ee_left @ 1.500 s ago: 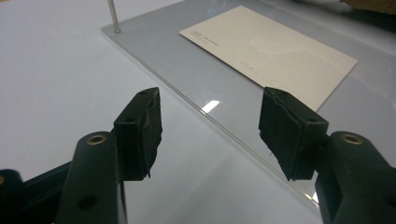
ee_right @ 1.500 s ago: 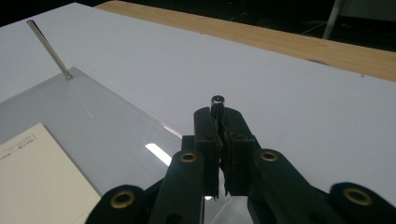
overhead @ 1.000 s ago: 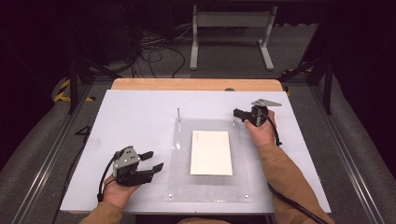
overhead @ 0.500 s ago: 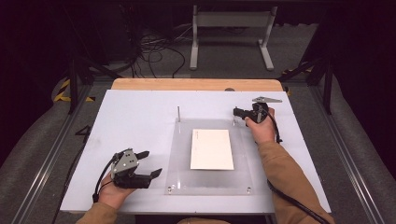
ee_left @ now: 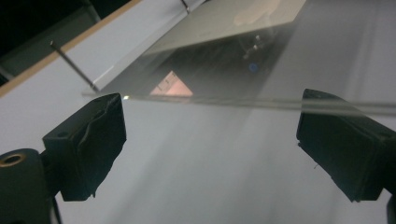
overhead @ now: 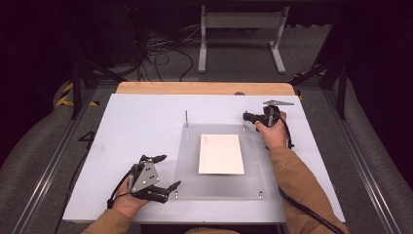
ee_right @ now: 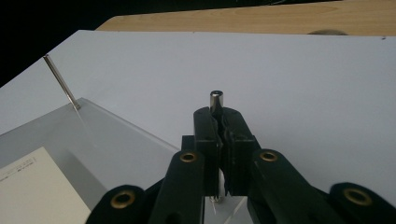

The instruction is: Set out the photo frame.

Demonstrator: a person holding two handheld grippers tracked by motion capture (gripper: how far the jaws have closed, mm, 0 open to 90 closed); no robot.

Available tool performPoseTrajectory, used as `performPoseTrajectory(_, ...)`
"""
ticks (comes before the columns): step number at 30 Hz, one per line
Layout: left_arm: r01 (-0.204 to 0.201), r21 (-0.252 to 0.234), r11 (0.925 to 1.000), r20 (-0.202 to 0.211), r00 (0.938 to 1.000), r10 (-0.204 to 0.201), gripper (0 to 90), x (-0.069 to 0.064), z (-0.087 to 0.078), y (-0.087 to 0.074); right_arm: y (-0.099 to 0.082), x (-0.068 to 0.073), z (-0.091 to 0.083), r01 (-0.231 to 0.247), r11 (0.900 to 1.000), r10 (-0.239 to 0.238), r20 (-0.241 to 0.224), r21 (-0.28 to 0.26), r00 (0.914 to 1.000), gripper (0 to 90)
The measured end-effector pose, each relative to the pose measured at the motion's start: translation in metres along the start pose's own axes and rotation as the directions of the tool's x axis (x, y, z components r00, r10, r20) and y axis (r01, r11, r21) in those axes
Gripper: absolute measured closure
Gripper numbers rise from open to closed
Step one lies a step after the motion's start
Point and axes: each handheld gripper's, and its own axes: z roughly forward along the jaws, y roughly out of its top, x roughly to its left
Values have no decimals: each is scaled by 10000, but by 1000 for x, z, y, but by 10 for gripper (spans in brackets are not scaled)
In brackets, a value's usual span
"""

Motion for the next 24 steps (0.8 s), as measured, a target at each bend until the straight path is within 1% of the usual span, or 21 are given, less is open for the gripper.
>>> performPoseTrajectory(1,-135,-84,9999,101,9999,135,84,-1,3,2,0,0,0,-28,10000,28,-3,1,10000,859)
performPoseTrajectory(3,-80,-287,9996,353,9993,90,79,-1,10,3,-1,-1,0,-113,9999,113,-66,-45,9999,858)
performPoseTrajectory(5,-225,-372,9991,419,9988,241,72,-1,16,3,-1,0,0,-129,9999,129,-50,-46,9999,857)
performPoseTrajectory(6,-272,-498,9984,445,9986,294,70,-1,20,4,-1,0,0,-154,9999,154,-41,-53,9999,857)
performPoseTrajectory(8,-215,-698,9973,558,9981,254,66,-1,24,5,-1,0,0,-184,9998,183,-45,-41,9998,857)
performPoseTrajectory(12,-175,-795,9967,480,9986,213,79,-1,30,7,-1,0,1,-204,9998,203,-35,-61,9998,856)
performPoseTrajectory(15,-239,-813,9964,302,9992,264,145,-1,29,6,-1,0,0,-96,9999,96,-1,-35,10000,855)
performPoseTrajectory(16,-238,-784,9966,348,9990,266,186,-2,29,6,0,1,0,-33,10000,33,50,-5,10000,855)
performPoseTrajectory(17,-364,-824,9959,265,9989,387,254,-2,29,5,0,2,-1,26,10000,-27,84,30,10000,854)
performPoseTrajectory(18,-364,-824,9959,265,9989,387,300,-2,29,5,0,2,-1,26,10000,-27,84,30,10000,854)
performPoseTrajectory(19,-608,-836,9946,45,9981,614,300,-4,29,5,0,2,-1,18,10000,-19,68,41,10000,853)
performPoseTrajectory(20,-786,-861,9932,-136,9969,777,356,-5,29,5,0,2,-1,-9,10000,9,46,47,10000,852)
performPoseTrajectory(23,-912,-1079,9900,-390,9954,874,462,-5,29,6,1,3,-2,49,9999,-51,98,150,9999,851)
performPoseTrajectory(24,-845,-1142,9899,-386,9960,805,485,-5,29,6,1,3,-2,67,9998,-68,75,168,9999,850)
